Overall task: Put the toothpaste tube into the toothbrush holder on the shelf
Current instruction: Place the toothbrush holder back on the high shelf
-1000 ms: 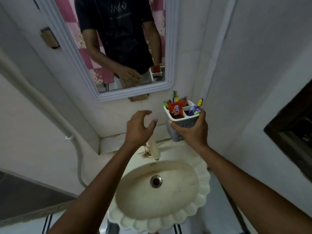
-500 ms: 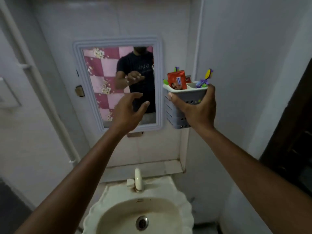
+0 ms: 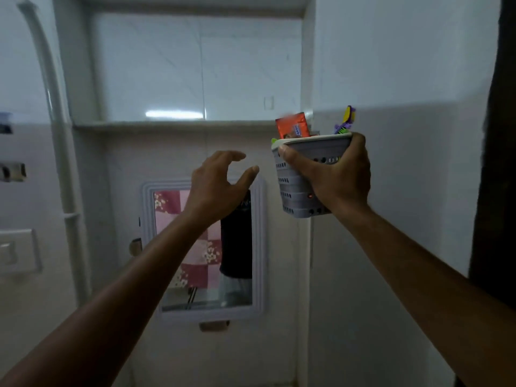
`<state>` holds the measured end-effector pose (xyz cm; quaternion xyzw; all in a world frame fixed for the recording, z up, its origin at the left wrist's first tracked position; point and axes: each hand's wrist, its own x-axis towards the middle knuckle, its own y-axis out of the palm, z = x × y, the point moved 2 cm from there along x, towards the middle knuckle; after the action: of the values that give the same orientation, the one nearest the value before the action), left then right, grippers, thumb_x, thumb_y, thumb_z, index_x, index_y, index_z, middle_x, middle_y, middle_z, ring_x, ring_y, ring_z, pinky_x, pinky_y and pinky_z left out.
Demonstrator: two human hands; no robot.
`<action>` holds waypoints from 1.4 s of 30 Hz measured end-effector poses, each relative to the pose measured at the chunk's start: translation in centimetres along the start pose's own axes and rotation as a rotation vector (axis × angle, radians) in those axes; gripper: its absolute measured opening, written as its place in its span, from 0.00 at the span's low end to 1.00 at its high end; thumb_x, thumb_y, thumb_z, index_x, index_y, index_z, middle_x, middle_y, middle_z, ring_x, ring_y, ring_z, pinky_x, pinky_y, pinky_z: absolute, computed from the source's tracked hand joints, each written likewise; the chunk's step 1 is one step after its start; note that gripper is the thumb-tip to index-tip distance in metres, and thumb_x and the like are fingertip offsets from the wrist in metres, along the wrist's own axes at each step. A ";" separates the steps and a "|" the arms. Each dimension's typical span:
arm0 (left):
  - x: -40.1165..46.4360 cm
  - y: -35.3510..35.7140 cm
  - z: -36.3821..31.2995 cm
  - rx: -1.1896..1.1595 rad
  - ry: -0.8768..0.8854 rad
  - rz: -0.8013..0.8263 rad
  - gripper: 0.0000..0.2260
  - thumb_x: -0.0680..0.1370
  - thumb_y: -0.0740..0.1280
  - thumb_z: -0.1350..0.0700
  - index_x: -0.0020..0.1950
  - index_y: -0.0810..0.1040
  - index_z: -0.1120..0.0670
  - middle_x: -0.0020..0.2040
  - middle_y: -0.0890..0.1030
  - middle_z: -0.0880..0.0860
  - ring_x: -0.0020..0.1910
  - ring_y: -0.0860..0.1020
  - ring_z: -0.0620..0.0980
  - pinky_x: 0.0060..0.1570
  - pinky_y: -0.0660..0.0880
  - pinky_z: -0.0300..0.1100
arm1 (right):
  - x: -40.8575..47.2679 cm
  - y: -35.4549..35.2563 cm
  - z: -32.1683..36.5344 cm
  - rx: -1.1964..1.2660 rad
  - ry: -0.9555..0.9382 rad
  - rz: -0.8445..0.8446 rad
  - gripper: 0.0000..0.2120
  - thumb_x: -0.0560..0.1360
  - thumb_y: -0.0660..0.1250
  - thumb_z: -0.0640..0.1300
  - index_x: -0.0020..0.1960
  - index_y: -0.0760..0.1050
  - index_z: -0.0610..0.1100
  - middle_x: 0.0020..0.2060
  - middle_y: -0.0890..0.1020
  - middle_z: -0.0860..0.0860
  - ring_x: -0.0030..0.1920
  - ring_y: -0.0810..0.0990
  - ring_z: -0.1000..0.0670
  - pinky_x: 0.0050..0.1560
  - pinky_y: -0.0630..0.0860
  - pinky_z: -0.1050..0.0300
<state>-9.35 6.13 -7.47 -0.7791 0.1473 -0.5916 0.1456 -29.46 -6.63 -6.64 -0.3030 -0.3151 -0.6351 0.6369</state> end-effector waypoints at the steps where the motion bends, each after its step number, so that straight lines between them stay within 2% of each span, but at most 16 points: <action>1: 0.9 -0.1 -0.1 -0.001 0.009 -0.014 0.23 0.82 0.68 0.36 0.70 0.79 0.49 0.70 0.81 0.49 0.70 0.77 0.49 0.71 0.73 0.61 | 1.0 0.3 0.8 0.006 -0.015 -0.012 0.49 0.58 0.83 0.78 0.66 0.71 0.49 0.59 0.80 0.54 0.57 0.81 0.50 0.46 0.74 0.63; 3: 2.6 -0.3 -0.1 0.005 0.039 -0.039 0.24 0.81 0.67 0.35 0.70 0.79 0.49 0.69 0.82 0.49 0.69 0.78 0.49 0.70 0.74 0.61 | 2.9 0.8 2.4 0.016 -0.034 -0.042 0.50 0.56 0.81 0.80 0.64 0.71 0.50 0.59 0.80 0.54 0.59 0.82 0.49 0.54 0.79 0.54; 5: 4.5 -0.7 -0.1 0.019 0.074 -0.065 0.24 0.82 0.66 0.35 0.69 0.80 0.49 0.68 0.82 0.48 0.68 0.79 0.49 0.69 0.75 0.59 | 4.8 1.5 3.9 0.029 -0.040 -0.062 0.49 0.56 0.80 0.80 0.63 0.71 0.50 0.59 0.80 0.54 0.59 0.82 0.49 0.55 0.78 0.53; 11: 10.7 -1.3 0.6 0.071 0.120 -0.134 0.21 0.83 0.66 0.38 0.70 0.80 0.50 0.70 0.81 0.48 0.71 0.76 0.51 0.72 0.70 0.56 | 10.8 4.0 7.4 0.065 -0.049 -0.098 0.46 0.60 0.83 0.77 0.64 0.69 0.50 0.58 0.77 0.56 0.56 0.78 0.52 0.52 0.72 0.58; 15: 14.4 -0.8 2.1 0.151 0.157 -0.175 0.20 0.83 0.65 0.39 0.68 0.81 0.51 0.68 0.82 0.51 0.69 0.78 0.54 0.70 0.71 0.55 | 14.1 6.3 8.7 0.076 -0.061 -0.151 0.50 0.61 0.82 0.77 0.69 0.73 0.47 0.57 0.79 0.55 0.55 0.79 0.52 0.41 0.69 0.67; 19: 16.9 0.5 3.4 0.163 0.166 -0.201 0.20 0.84 0.64 0.41 0.67 0.81 0.52 0.66 0.83 0.52 0.67 0.79 0.55 0.68 0.72 0.56 | 16.9 8.6 8.9 0.054 -0.080 -0.155 0.49 0.61 0.81 0.78 0.68 0.74 0.46 0.57 0.80 0.55 0.55 0.81 0.51 0.41 0.70 0.66; 23: 18.6 2.7 5.0 0.186 0.120 -0.137 0.22 0.84 0.63 0.39 0.70 0.80 0.51 0.70 0.81 0.52 0.70 0.78 0.56 0.70 0.69 0.57 | 18.4 10.8 7.3 0.019 -0.053 -0.147 0.51 0.62 0.82 0.77 0.70 0.72 0.44 0.57 0.78 0.55 0.55 0.78 0.51 0.50 0.71 0.61; 25: 19.0 3.6 5.8 0.207 0.086 -0.120 0.23 0.84 0.62 0.38 0.71 0.79 0.51 0.70 0.81 0.52 0.71 0.77 0.56 0.72 0.67 0.57 | 18.6 11.7 6.1 0.009 -0.057 -0.138 0.51 0.64 0.82 0.75 0.71 0.71 0.43 0.58 0.77 0.55 0.57 0.79 0.51 0.50 0.72 0.61; 27: 19.1 4.4 6.5 0.283 0.093 -0.126 0.24 0.85 0.60 0.37 0.70 0.80 0.51 0.70 0.81 0.52 0.71 0.77 0.55 0.74 0.65 0.57 | 18.8 12.7 5.0 0.003 -0.082 -0.150 0.52 0.65 0.81 0.76 0.72 0.69 0.43 0.61 0.79 0.52 0.63 0.81 0.47 0.49 0.74 0.63; 28: 19.0 4.8 6.8 0.322 0.109 -0.138 0.24 0.85 0.58 0.37 0.69 0.81 0.50 0.69 0.81 0.52 0.71 0.77 0.55 0.75 0.64 0.57 | 18.8 13.2 4.7 -0.013 -0.098 -0.169 0.53 0.65 0.80 0.77 0.74 0.68 0.42 0.65 0.80 0.49 0.67 0.79 0.45 0.54 0.75 0.60; 29: 18.9 5.1 7.0 0.351 0.126 -0.156 0.24 0.85 0.56 0.36 0.67 0.82 0.50 0.68 0.82 0.51 0.69 0.78 0.54 0.74 0.64 0.57 | 18.8 13.6 4.4 -0.047 -0.112 -0.197 0.56 0.66 0.78 0.78 0.77 0.67 0.40 0.69 0.78 0.47 0.71 0.77 0.43 0.61 0.77 0.54; 31: 18.9 5.4 7.3 0.378 0.143 -0.186 0.24 0.85 0.55 0.36 0.63 0.84 0.49 0.65 0.83 0.49 0.67 0.79 0.53 0.73 0.64 0.57 | 18.7 14.2 4.2 -0.151 -0.134 -0.251 0.62 0.68 0.73 0.81 0.83 0.62 0.38 0.75 0.73 0.43 0.76 0.70 0.40 0.73 0.73 0.43; 35: 18.9 5.6 7.2 0.378 0.143 -0.197 0.23 0.86 0.55 0.37 0.62 0.84 0.49 0.64 0.83 0.49 0.65 0.80 0.53 0.70 0.65 0.55 | 18.7 14.4 3.7 -0.315 -0.194 -0.299 0.64 0.72 0.66 0.82 0.89 0.52 0.37 0.78 0.67 0.42 0.77 0.67 0.40 0.75 0.67 0.43; 38: 18.7 5.5 7.3 0.370 0.144 -0.197 0.22 0.86 0.56 0.38 0.62 0.84 0.49 0.64 0.83 0.49 0.65 0.80 0.54 0.69 0.66 0.54 | 18.1 14.5 3.2 -0.402 -0.312 -0.275 0.56 0.80 0.60 0.77 0.91 0.47 0.41 0.87 0.59 0.40 0.83 0.62 0.37 0.81 0.60 0.37; 42: 18.2 5.5 7.4 0.355 0.127 -0.190 0.22 0.86 0.56 0.38 0.63 0.83 0.49 0.63 0.83 0.49 0.64 0.80 0.54 0.66 0.67 0.54 | 17.0 15.3 1.3 -0.582 -0.410 -0.090 0.44 0.89 0.50 0.68 0.91 0.38 0.43 0.91 0.40 0.42 0.90 0.45 0.35 0.87 0.46 0.31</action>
<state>2.16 -5.87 4.44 -0.7129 -0.0245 -0.6672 0.2148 -14.31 -15.95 7.72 -0.5786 -0.2555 -0.6515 0.4189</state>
